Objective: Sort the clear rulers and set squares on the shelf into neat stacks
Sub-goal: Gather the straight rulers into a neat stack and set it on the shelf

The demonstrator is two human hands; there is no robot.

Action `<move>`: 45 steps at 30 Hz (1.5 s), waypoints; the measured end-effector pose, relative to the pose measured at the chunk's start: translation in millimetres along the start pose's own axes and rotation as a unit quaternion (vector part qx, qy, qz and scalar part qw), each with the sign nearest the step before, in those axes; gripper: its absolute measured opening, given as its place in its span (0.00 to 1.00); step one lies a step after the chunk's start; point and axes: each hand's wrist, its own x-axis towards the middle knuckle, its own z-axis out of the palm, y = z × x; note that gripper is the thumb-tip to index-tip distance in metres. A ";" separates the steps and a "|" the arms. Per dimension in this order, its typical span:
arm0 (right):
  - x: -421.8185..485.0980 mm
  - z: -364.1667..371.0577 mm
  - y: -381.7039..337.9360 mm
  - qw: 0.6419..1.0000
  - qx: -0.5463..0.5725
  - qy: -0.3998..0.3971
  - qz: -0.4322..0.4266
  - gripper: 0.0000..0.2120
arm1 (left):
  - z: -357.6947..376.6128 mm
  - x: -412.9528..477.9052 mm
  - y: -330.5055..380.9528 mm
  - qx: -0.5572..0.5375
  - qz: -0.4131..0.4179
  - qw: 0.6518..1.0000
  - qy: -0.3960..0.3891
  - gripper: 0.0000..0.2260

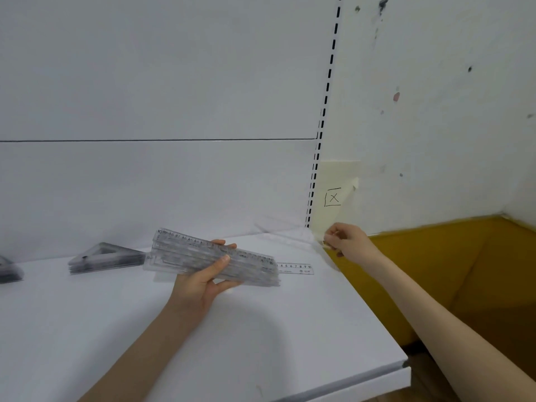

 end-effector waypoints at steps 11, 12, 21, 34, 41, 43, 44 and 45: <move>-55.6 64.1 -95.5 0.972 0.109 -0.108 -0.177 0.12 | 13.7 -9.7 5.7 -0.039 -0.007 0.999 -0.034 0.24; -57.7 69.1 -94.7 0.973 0.107 -0.106 -0.175 0.12 | 14.3 -10.6 6.1 -0.046 0.001 0.998 -0.041 0.21; -63.3 90.0 -87.7 0.962 0.074 0.008 -0.261 0.13 | 13.7 -12.2 10.9 -0.064 0.017 0.995 -0.080 0.36; -11.6 41.9 -49.6 0.992 -0.080 0.091 -0.028 0.13 | 9.1 -7.1 3.2 -0.041 0.033 0.999 -0.003 0.26; 0.6 39.2 11.6 0.957 -0.246 0.010 0.154 0.36 | 2.1 1.1 10.0 -0.078 0.122 0.983 0.110 0.13; 0.1 26.1 14.0 0.959 -0.227 0.004 0.168 0.26 | 0.6 1.1 11.3 -0.090 0.126 0.980 0.125 0.12; -0.6 19.7 16.8 0.961 -0.218 0.005 0.168 0.25 | -0.4 1.4 11.8 -0.098 0.125 0.979 0.129 0.12; -2.3 13.7 19.2 0.964 -0.205 0.013 0.166 0.24 | -1.5 1.9 12.1 -0.102 0.125 0.978 0.131 0.12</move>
